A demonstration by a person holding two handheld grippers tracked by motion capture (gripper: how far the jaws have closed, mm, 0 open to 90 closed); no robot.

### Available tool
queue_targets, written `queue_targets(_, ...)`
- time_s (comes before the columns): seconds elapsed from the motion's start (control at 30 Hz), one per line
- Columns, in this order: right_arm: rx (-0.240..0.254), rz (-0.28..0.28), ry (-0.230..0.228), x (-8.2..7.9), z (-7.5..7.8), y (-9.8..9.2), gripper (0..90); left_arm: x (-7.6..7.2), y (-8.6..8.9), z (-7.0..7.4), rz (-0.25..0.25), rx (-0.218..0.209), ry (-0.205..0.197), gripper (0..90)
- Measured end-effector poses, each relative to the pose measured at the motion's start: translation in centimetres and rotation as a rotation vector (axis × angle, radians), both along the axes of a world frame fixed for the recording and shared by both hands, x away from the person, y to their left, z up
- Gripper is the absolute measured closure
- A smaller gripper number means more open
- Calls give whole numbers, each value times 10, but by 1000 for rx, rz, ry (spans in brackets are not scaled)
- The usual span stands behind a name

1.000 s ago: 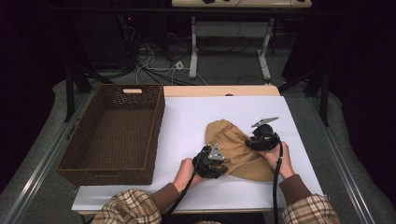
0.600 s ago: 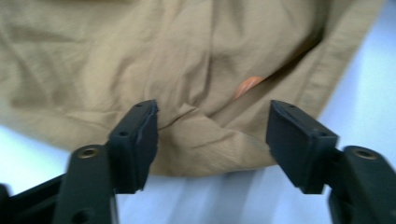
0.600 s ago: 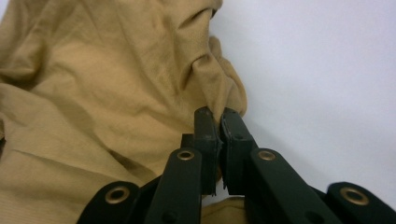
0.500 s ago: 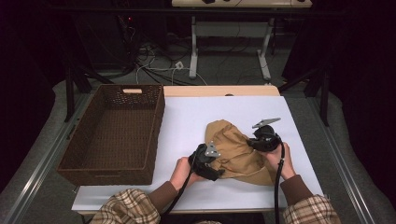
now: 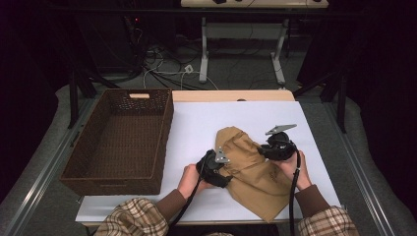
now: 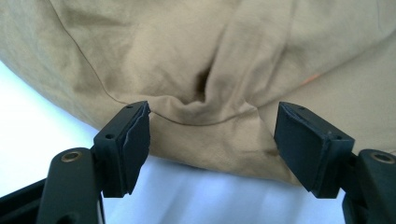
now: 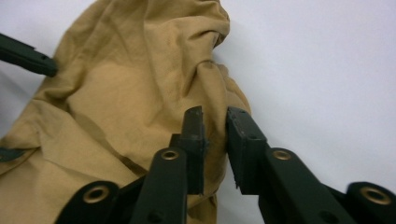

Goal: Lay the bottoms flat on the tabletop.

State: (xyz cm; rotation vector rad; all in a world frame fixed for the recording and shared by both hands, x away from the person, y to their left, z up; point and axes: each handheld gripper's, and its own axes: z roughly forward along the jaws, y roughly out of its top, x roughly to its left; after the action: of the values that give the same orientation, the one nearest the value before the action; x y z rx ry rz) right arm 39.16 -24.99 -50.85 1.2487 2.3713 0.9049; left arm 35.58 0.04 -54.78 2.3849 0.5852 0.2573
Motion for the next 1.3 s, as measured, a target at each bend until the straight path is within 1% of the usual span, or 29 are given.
queue_targets(0.07, -4, 0, 11, 3, -5, -1, 750, -1, -2, -1, -3, 14, 5, 271)
queue_targets(0.17, 2, -8, 48, 7, -11, -2, 715, -2, -2, -2, 6, 22, -1, 301)
queue_targets(0.2, 3, -9, 69, 9, -14, -3, 690, -2, -2, -3, 17, 17, -9, 332)
queue_targets(0.27, 12, -11, 84, 11, -17, -4, 664, -3, -1, -4, 28, 3, -31, 414)
queue_targets(0.3, 14, -10, 89, 12, -18, -4, 659, -2, -1, -6, 38, -16, -34, 440)
queue_targets(0.33, 24, -18, 92, 12, -19, -4, 662, -1, -1, -7, 38, -30, -28, 470)
queue_targets(0.37, 22, -15, 96, 13, -19, -4, 687, 0, 0, -8, 38, -50, -18, 507)
queue_targets(0.4, 22, -11, 97, 13, -20, -4, 733, 1, -1, -8, 35, -55, -18, 545)
queue_targets(0.47, 23, -12, 94, 14, -20, -4, 794, 1, -2, -9, 30, -61, -25, 612)
queue_targets(0.5, 20, -13, 90, 14, -20, -4, 814, 2, -2, -9, 25, -63, -38, 638)
queue_targets(0.57, 14, -20, 72, 13, -18, -4, 842, 4, -4, -10, 26, -77, -51, 691)
queue_targets(0.6, 15, -27, 64, 12, -16, -3, 848, 6, -5, -11, 25, -85, -67, 708)
queue_targets(0.7, 12, -52, 7, 11, -9, -6, 859, 12, -8, -11, 40, -109, -70, 716)
queue_targets(0.77, 31, -77, -32, 10, -2, -9, 860, 14, -10, -11, 44, -113, -81, 716)
queue_targets(0.83, 49, -98, -76, 8, 5, -12, 859, 15, -10, -10, 44, -114, -83, 715)
queue_targets(0.87, 56, -102, -85, 7, 6, -12, 858, 15, -10, -10, 45, -117, -78, 716)
queue_targets(1.0, 44, -83, -46, 9, 1, -9, 830, 16, -8, -9, 39, -106, -64, 722)
queue_targets(1.03, 39, -80, -31, 10, -1, -9, 809, 15, -6, -8, 36, -100, -58, 722)
queue_targets(1.13, 53, -84, -12, 12, -4, -12, 731, 14, -3, -6, 26, -86, -40, 713)
queue_targets(1.17, 56, -82, -8, 12, -5, -13, 709, 14, -1, -5, 25, -81, -29, 702)
queue_targets(1.23, 72, -82, 19, 14, -8, -15, 662, 13, 1, -3, 21, -68, -14, 668)
queue_targets(1.3, 78, -85, 39, 15, -11, -15, 652, 11, 2, -1, 17, -56, 0, 614)
